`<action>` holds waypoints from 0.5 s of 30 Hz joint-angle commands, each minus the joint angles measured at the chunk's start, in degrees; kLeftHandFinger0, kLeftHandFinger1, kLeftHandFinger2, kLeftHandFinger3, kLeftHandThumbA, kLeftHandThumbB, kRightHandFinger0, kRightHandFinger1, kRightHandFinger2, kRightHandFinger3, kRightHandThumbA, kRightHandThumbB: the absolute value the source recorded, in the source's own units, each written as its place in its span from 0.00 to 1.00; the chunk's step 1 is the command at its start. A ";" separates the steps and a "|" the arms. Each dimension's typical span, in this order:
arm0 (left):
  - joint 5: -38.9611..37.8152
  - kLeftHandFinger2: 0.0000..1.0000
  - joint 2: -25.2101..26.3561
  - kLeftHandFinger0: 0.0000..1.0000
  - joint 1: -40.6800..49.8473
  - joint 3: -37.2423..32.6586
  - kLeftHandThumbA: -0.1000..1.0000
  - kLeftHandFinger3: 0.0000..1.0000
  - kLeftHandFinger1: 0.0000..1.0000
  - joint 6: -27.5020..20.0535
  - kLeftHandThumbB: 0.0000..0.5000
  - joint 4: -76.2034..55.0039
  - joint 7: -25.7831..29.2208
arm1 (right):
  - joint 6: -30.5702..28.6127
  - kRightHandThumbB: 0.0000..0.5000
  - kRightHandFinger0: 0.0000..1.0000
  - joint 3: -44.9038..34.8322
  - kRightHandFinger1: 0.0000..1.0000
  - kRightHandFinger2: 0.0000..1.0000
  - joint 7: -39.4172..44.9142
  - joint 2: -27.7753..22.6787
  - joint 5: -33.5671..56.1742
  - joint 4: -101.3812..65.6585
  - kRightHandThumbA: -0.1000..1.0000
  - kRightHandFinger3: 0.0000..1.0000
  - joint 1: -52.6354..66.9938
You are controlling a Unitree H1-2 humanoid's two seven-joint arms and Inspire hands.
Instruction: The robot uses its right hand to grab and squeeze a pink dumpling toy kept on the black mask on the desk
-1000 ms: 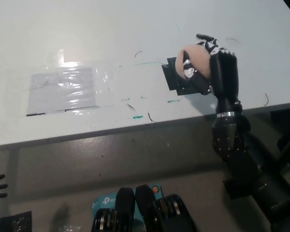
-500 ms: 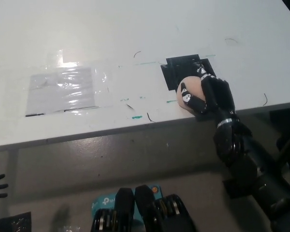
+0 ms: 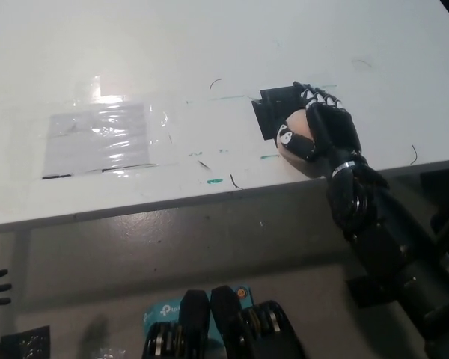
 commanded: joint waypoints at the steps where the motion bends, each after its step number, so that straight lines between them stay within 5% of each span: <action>1: -0.22 0.83 1.72 0.71 -0.60 0.31 1.00 0.91 0.76 -0.23 0.21 -0.73 -0.87 | 2.93 0.85 1.00 -0.76 1.00 1.00 3.86 -1.69 0.14 -6.69 0.56 1.00 0.19; 5: -0.01 0.80 1.67 0.68 -0.40 0.21 1.00 0.87 0.75 -0.90 0.21 -0.71 -0.99 | 2.86 0.90 1.00 -2.42 1.00 1.00 5.55 -1.83 1.94 -11.90 0.58 1.00 1.70; 15: 0.12 0.82 1.74 0.71 -0.32 0.16 1.00 0.90 0.74 0.33 0.19 -1.26 -0.71 | 3.15 0.83 1.00 -7.89 1.00 1.00 7.54 -3.69 3.64 -29.18 0.54 1.00 6.91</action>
